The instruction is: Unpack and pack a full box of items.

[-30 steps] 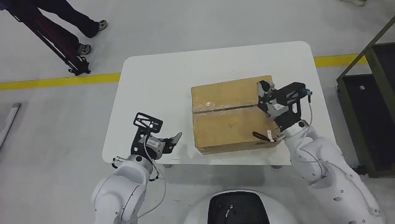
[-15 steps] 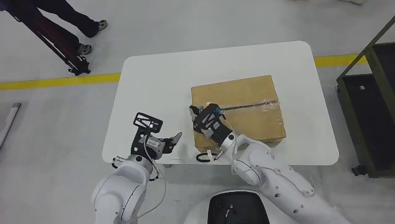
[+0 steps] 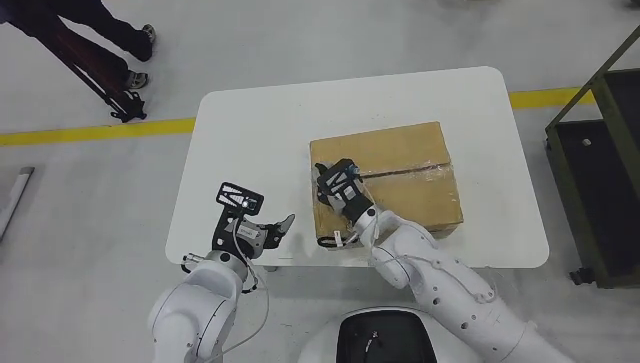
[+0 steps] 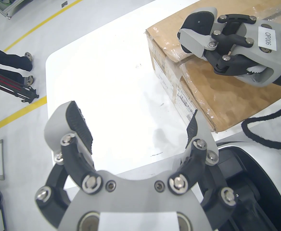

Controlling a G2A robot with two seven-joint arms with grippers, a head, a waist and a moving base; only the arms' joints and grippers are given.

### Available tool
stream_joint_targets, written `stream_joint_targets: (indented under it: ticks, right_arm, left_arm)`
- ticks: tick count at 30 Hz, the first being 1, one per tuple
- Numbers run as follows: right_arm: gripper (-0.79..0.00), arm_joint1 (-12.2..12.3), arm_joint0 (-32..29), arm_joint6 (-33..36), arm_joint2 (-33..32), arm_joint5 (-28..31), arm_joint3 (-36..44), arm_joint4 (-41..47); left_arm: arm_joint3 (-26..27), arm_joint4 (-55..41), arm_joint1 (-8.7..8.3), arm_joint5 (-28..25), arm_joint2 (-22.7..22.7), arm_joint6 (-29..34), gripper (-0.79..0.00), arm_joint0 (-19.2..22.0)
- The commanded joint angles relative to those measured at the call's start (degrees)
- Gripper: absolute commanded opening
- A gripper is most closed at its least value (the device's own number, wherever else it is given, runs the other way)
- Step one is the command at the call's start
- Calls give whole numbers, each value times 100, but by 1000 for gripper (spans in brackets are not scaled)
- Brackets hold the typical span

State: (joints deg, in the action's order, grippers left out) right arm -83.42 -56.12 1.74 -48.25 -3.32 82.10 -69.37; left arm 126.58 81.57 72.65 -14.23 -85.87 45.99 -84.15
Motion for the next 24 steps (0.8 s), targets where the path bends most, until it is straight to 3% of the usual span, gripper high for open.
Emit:
stream_joint_targets:
  ticks: [1, 24]
  right_arm:
    - [-785, 0, -20, 3, -65, 4, -27, -3]
    - [-785, 183, -743, 11, -1022, 262, 248, -468]
  left_arm:
    - [0, 0, 0, 0, 0, 0, 0, 0]
    - [0, 0, 0, 0, 0, 0, 0, 0]
